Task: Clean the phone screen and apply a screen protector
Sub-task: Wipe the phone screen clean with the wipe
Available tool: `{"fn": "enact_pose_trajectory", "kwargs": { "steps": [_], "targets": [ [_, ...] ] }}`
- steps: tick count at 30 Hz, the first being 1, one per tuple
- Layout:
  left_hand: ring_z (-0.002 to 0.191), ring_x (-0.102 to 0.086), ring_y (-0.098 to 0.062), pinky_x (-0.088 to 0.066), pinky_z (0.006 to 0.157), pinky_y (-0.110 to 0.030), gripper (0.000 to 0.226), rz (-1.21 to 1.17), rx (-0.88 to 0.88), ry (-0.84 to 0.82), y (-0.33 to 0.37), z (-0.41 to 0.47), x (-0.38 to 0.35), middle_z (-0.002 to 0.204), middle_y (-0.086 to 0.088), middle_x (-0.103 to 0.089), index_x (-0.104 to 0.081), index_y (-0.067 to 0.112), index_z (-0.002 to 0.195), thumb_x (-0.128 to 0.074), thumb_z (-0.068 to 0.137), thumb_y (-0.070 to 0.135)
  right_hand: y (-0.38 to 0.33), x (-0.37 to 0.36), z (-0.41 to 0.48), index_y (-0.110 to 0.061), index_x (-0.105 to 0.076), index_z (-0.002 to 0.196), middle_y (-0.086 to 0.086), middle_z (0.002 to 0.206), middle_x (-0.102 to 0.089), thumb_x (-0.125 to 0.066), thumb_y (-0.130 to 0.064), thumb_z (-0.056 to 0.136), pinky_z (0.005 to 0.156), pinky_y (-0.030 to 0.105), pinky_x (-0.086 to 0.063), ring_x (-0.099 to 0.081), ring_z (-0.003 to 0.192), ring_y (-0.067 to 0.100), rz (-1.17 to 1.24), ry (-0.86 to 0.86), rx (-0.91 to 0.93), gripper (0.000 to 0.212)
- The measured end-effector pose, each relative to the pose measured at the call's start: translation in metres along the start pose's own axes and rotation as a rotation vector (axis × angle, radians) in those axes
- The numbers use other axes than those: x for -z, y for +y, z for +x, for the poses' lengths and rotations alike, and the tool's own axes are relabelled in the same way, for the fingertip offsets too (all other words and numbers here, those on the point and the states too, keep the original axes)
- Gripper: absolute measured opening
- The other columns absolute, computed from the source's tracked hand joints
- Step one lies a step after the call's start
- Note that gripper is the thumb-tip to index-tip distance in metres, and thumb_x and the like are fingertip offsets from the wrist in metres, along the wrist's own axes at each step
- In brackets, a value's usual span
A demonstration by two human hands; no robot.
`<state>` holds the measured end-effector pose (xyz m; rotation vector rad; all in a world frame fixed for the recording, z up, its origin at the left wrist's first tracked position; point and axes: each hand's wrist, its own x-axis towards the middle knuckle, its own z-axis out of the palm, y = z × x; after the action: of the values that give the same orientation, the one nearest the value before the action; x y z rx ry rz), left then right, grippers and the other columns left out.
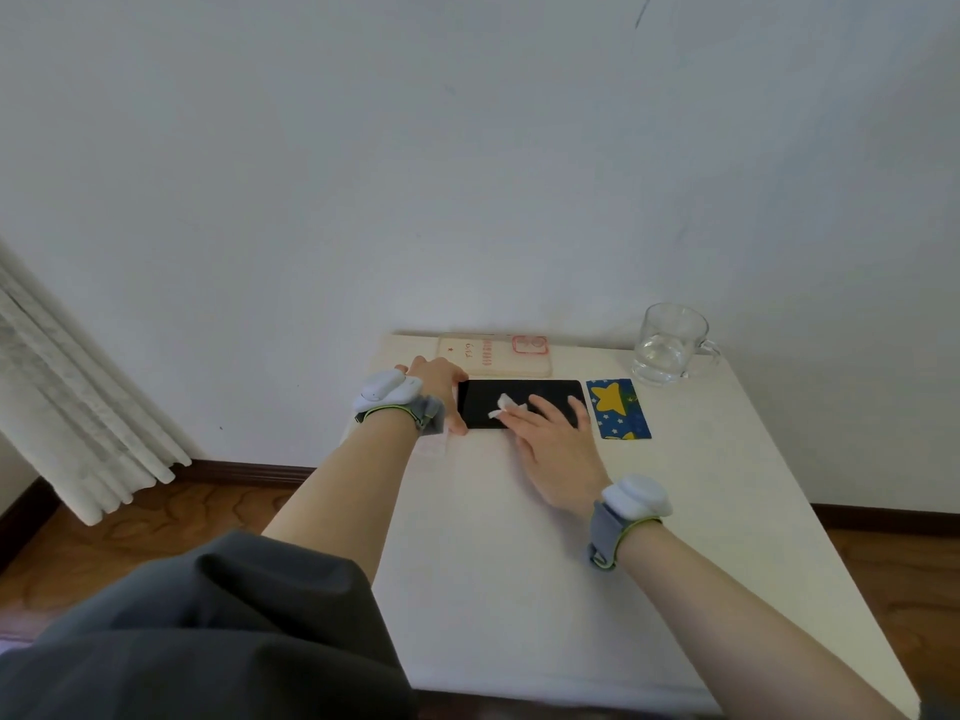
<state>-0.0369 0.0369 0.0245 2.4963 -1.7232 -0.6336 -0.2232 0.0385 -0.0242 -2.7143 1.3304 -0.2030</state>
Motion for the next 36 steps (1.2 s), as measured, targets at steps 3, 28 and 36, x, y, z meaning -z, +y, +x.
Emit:
{"fn": "enact_pose_trajectory", "kwargs": {
  "steps": [3,28,36],
  "targets": [
    [0.12,-0.038,-0.038,-0.035,0.101,-0.04,0.083,0.024,-0.005,-0.011,0.004,-0.004,0.001,0.131,-0.01,-0.041,-0.041,0.031,0.138,-0.081,0.066,0.029,0.011,0.006,-0.006,-0.032,-0.034,0.144,-0.016,0.153,-0.032,-0.026,-0.023,0.102,0.118,0.043,0.003,-0.018,0.146,0.01,-0.009,-0.003,-0.089,0.044],
    [0.124,-0.037,-0.025,-0.023,0.105,-0.042,0.077,0.228,-0.206,0.042,0.039,0.017,-0.02,0.131,0.001,-0.05,-0.046,0.024,0.131,-0.073,0.066,0.056,0.028,0.011,-0.008,-0.028,-0.04,0.142,-0.013,0.152,-0.035,-0.029,-0.018,0.101,0.118,0.041,0.002,-0.02,0.145,0.012,-0.005,0.014,-0.094,0.044],
    [0.126,-0.034,-0.024,-0.014,0.109,-0.043,0.081,0.204,-0.219,0.08,0.037,0.021,-0.023,0.13,0.003,-0.05,-0.048,0.03,0.133,-0.073,0.062,0.06,0.019,0.009,-0.01,-0.029,-0.041,0.141,-0.014,0.149,-0.039,-0.029,-0.021,0.102,0.118,0.042,0.001,-0.021,0.145,0.013,0.027,0.018,0.032,0.042]
  ]
}}
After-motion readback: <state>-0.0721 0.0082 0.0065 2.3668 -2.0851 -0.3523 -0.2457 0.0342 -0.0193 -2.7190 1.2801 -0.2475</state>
